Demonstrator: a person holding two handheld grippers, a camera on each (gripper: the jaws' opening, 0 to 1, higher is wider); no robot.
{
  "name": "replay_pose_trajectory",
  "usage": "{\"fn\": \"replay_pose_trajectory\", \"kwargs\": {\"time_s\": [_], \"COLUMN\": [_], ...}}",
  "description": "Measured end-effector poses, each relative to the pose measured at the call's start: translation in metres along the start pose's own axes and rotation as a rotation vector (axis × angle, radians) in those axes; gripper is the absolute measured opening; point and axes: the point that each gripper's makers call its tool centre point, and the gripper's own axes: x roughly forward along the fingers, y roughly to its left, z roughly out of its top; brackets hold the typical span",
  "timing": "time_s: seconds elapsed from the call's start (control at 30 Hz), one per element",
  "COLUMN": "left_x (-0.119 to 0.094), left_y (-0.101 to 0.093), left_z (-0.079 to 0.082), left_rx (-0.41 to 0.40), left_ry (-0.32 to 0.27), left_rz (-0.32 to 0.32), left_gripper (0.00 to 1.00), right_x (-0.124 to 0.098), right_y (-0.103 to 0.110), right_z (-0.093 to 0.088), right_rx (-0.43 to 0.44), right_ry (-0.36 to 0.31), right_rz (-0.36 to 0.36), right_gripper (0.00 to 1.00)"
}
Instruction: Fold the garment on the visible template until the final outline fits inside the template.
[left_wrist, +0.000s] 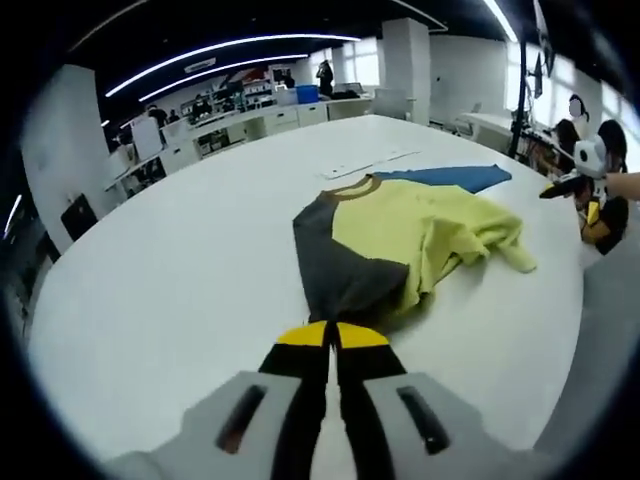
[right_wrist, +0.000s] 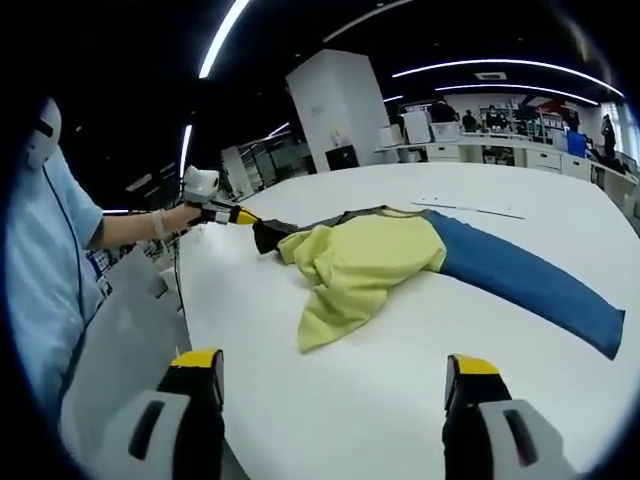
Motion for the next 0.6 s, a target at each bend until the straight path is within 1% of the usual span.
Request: {"fn": "replay_pose_trajectory", "kwargs": {"time_s": [0.07,0.13,0.2,0.27,0.3,0.33,0.37,0.4,0.5,0.57,0.6], "left_x": [-0.008,-0.015,-0.019,-0.023,-0.024,-0.025,-0.025,-0.026,-0.029,-0.026,-0.024], "left_y": [0.012,0.026,0.035,0.049,0.055,0.063,0.067,0.074,0.085,0.099,0.105], "left_z": [-0.003,-0.009,-0.014,-0.02,-0.022,-0.027,-0.029,-0.034,-0.041,-0.049,-0.051], "left_rx": [-0.006,-0.013,-0.029,-0.05,-0.057,-0.081,-0.081,-0.094,-0.111,-0.15,-0.146], "left_ry": [0.002,0.016,0.024,0.031,0.034,0.044,0.048,0.063,0.08,0.103,0.106], "left_rz": [0.019,0.04,0.05,0.071,0.077,0.082,0.085,0.097,0.109,0.105,0.101], "left_gripper": [0.0,0.0,0.0,0.0,0.0,0.0,0.0,0.0,0.0,0.0,0.0], "right_x": [0.001,0.002,0.003,0.003,0.003,0.003,0.003,0.003,0.003,0.003,0.003], "right_y": [0.001,0.003,0.003,0.003,0.003,0.004,0.004,0.004,0.003,0.003,0.003], "right_z": [0.0,0.0,-0.001,-0.002,-0.002,-0.003,-0.003,-0.003,-0.003,-0.003,-0.003], "right_rx": [0.001,0.0,0.0,0.001,0.002,0.003,0.002,0.002,0.005,0.008,0.007], "right_ry": [0.004,0.007,0.014,0.017,0.018,0.022,0.025,0.027,0.029,0.031,0.032], "right_rz": [0.003,0.005,0.006,0.005,0.006,0.005,0.004,0.003,-0.003,-0.007,-0.011], "right_gripper": [0.92,0.92,0.92,0.92,0.92,0.92,0.92,0.92,0.92,0.92,0.92]}}
